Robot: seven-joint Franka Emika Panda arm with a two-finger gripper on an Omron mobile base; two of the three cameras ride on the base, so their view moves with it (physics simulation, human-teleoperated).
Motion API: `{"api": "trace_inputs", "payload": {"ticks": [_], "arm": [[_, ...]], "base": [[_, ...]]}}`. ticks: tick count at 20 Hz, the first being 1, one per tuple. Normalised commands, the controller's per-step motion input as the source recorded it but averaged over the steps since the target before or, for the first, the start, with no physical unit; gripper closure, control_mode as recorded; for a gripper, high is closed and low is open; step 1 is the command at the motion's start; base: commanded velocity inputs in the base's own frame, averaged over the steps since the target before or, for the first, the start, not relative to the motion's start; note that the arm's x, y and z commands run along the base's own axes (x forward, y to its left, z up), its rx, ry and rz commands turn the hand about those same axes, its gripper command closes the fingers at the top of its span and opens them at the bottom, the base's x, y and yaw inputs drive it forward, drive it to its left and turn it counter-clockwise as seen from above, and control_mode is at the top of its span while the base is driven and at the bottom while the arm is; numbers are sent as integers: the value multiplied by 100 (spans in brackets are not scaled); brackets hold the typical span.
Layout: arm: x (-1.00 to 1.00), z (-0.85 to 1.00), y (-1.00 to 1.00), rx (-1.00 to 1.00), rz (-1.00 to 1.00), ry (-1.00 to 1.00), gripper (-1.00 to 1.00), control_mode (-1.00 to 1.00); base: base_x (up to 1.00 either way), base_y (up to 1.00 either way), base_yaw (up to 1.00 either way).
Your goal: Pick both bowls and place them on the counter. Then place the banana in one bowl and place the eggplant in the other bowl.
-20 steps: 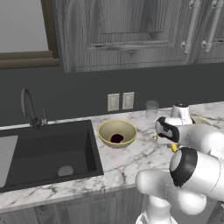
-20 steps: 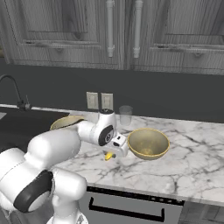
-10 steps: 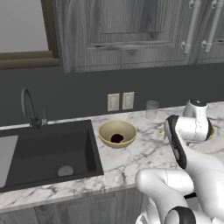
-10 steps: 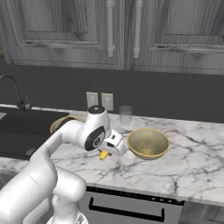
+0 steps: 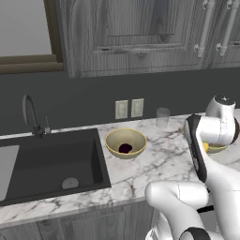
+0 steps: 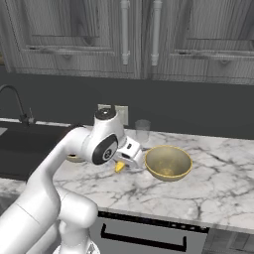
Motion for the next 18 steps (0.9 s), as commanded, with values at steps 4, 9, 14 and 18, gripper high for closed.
{"api": "trace_inputs", "payload": {"ticks": [4, 9, 14, 18], "arm": [[11, 40, -42, 5, -7, 2, 100, -100], [17, 6, -55, 8, -5, 8, 100, -100], [24, -13, -49, 9, -4, 9, 100, -100], [33, -41, -40, 3, -1, 5, 100, -100]], "base": [[0, 0, 0], [0, 0, 0], [0, 0, 0], [0, 0, 0]]}}
